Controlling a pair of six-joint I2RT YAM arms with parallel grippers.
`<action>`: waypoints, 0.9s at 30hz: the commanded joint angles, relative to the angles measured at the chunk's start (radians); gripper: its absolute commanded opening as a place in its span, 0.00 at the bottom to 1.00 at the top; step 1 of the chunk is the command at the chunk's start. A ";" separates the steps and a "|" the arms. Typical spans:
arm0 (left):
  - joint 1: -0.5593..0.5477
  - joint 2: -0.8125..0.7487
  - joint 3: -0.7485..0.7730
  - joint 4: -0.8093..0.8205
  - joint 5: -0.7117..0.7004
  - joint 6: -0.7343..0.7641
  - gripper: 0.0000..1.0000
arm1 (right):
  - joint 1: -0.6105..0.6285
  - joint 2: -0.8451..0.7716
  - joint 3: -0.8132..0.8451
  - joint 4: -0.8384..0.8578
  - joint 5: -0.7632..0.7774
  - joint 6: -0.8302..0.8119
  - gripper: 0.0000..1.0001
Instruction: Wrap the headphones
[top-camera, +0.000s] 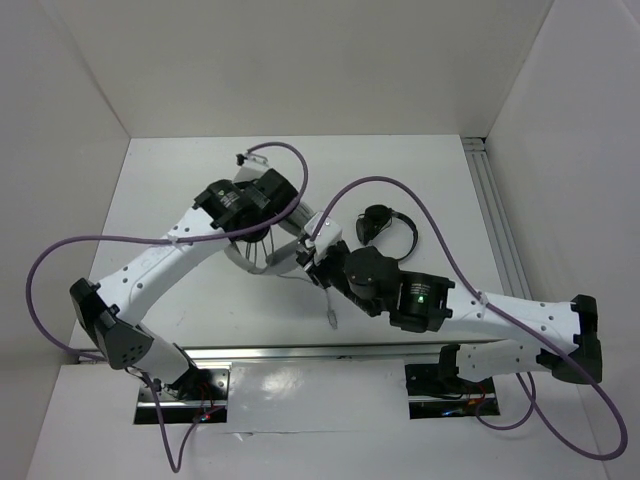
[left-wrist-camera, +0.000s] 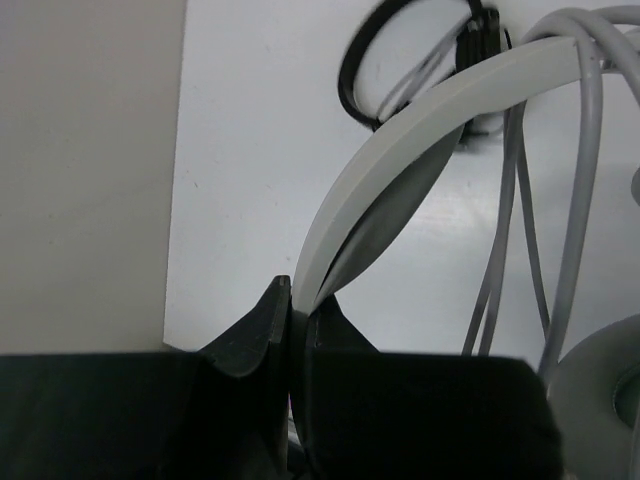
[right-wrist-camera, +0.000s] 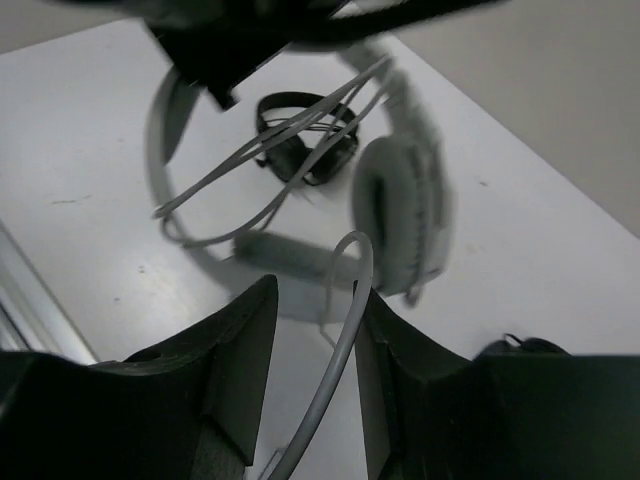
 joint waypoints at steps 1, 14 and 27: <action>-0.035 -0.038 -0.051 0.012 0.096 -0.025 0.00 | 0.008 -0.037 0.045 -0.015 0.195 -0.078 0.04; -0.099 -0.050 -0.169 0.108 0.183 0.024 0.00 | 0.008 -0.132 0.002 0.158 0.351 -0.147 0.13; -0.253 -0.254 -0.336 0.343 0.556 0.251 0.00 | -0.070 -0.097 0.051 0.255 0.378 -0.169 0.01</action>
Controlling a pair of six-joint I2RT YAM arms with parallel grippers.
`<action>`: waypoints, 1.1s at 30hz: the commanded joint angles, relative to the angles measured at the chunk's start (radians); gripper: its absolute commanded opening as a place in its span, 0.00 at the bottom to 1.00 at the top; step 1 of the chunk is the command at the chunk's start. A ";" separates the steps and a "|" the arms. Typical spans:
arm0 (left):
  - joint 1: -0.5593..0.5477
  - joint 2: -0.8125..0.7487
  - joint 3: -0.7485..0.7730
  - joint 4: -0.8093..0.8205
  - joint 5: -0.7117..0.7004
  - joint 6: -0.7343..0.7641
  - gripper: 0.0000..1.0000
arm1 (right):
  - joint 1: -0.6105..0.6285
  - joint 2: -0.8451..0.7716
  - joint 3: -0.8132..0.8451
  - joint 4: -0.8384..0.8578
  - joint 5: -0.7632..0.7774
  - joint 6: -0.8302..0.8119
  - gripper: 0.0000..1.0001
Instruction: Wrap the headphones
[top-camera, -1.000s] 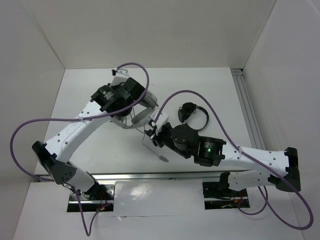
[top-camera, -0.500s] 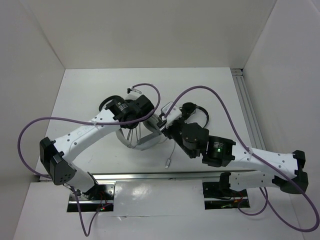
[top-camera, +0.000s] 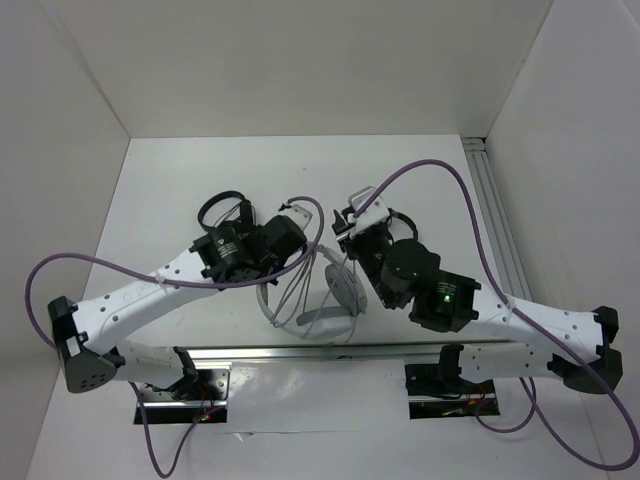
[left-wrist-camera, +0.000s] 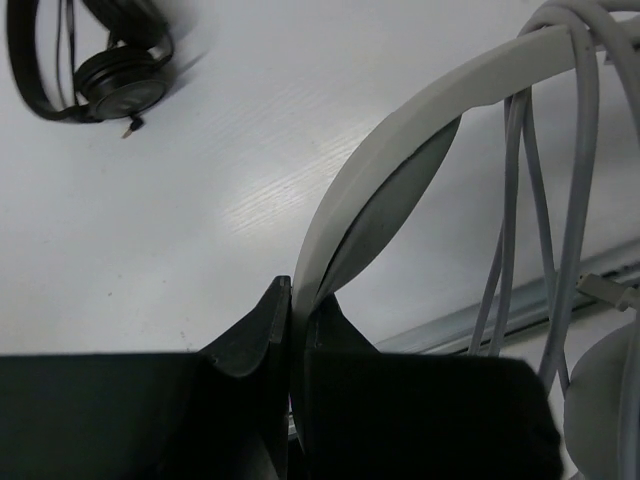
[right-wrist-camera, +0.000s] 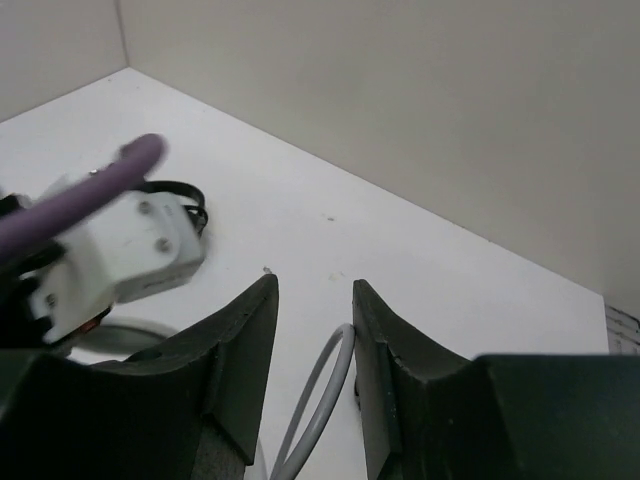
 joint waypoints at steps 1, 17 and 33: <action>-0.028 -0.107 -0.018 0.110 0.133 0.093 0.00 | -0.047 0.030 0.062 0.105 0.050 0.021 0.00; -0.120 -0.160 0.024 0.045 0.178 0.142 0.00 | -0.394 0.245 0.183 -0.067 -0.023 0.230 0.05; -0.120 -0.094 0.302 -0.079 0.118 0.076 0.00 | -0.745 0.358 0.212 -0.173 -0.815 0.388 0.98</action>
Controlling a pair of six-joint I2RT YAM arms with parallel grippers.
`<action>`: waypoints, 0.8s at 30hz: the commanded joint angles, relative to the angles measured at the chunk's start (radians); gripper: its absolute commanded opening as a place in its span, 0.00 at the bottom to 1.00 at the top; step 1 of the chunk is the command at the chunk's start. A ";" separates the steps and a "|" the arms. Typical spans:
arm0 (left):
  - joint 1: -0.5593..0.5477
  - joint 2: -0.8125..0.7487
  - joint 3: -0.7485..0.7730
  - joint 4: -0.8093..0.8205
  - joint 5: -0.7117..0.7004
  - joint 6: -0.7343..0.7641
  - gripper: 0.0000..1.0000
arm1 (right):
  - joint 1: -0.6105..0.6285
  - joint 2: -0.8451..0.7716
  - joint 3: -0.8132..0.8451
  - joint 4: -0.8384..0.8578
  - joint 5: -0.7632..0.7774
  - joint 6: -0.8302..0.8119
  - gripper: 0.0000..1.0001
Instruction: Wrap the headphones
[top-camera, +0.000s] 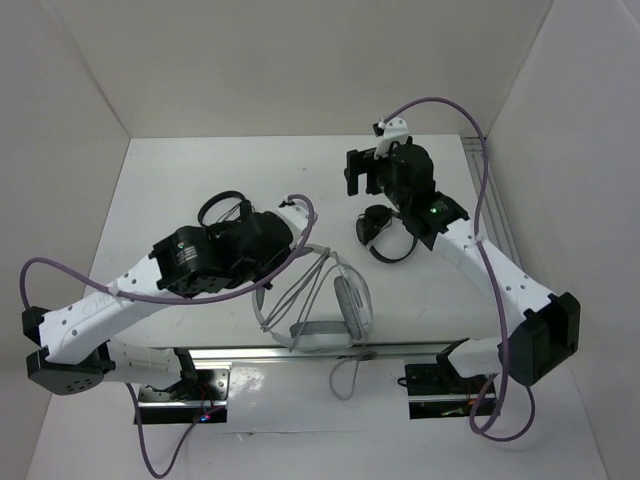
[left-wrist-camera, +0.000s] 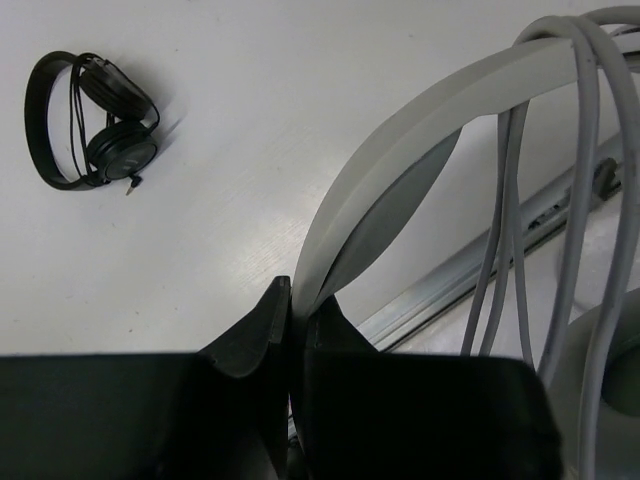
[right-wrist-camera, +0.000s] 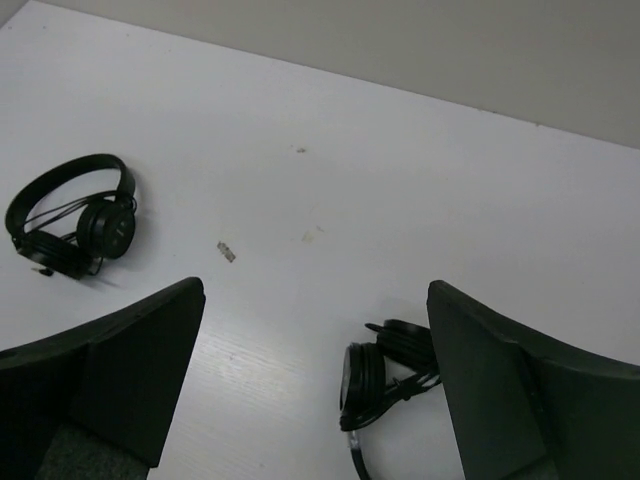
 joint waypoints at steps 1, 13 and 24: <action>0.002 -0.029 0.129 0.003 0.086 -0.027 0.00 | -0.033 0.083 0.085 -0.024 -0.217 0.061 1.00; 0.150 0.093 0.555 -0.192 0.057 -0.143 0.00 | -0.160 -0.141 -0.220 0.271 -0.589 0.144 1.00; 0.384 0.093 0.577 -0.144 0.207 -0.130 0.00 | -0.375 -0.254 -0.439 0.570 -0.967 0.337 1.00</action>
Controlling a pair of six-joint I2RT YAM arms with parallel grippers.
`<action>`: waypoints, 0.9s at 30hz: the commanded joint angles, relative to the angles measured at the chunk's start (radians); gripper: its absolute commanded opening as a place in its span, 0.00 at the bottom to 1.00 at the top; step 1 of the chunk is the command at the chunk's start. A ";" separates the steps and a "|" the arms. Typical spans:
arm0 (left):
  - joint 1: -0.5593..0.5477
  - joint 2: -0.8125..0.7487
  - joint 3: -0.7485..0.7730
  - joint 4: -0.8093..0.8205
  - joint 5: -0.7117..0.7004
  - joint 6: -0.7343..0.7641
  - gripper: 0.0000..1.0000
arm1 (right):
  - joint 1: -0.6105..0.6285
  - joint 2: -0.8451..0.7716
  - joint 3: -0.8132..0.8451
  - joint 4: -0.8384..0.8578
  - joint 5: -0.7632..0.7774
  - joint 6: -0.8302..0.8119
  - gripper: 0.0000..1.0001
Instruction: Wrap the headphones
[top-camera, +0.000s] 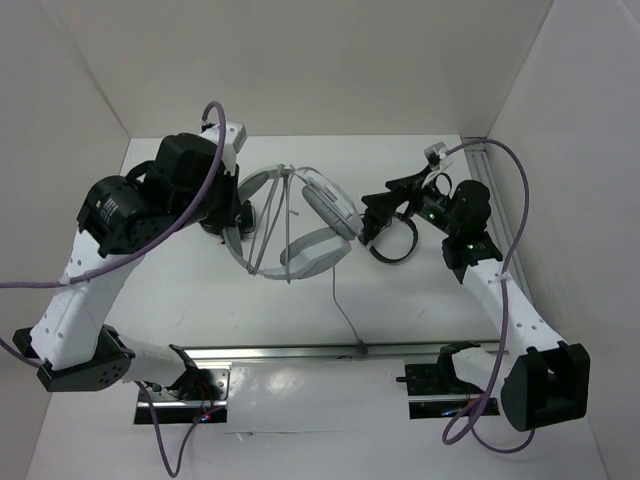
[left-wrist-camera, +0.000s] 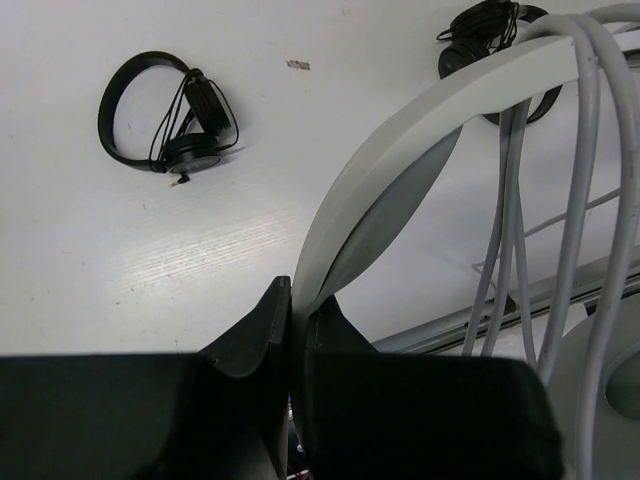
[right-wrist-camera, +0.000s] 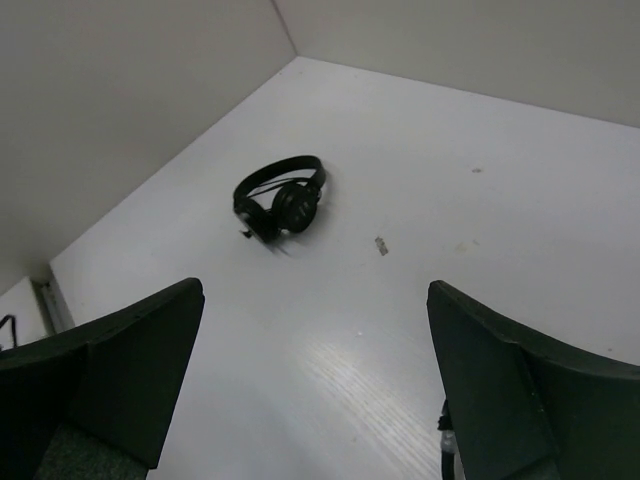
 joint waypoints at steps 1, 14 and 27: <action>0.038 -0.013 0.059 0.089 0.076 -0.038 0.00 | -0.031 -0.031 -0.062 0.200 -0.196 0.102 1.00; 0.141 0.025 0.105 0.118 0.094 -0.027 0.00 | 0.245 0.106 -0.078 0.279 -0.355 0.073 1.00; 0.237 0.036 0.147 0.137 0.157 -0.046 0.00 | 0.440 0.421 -0.104 0.476 0.004 0.037 0.93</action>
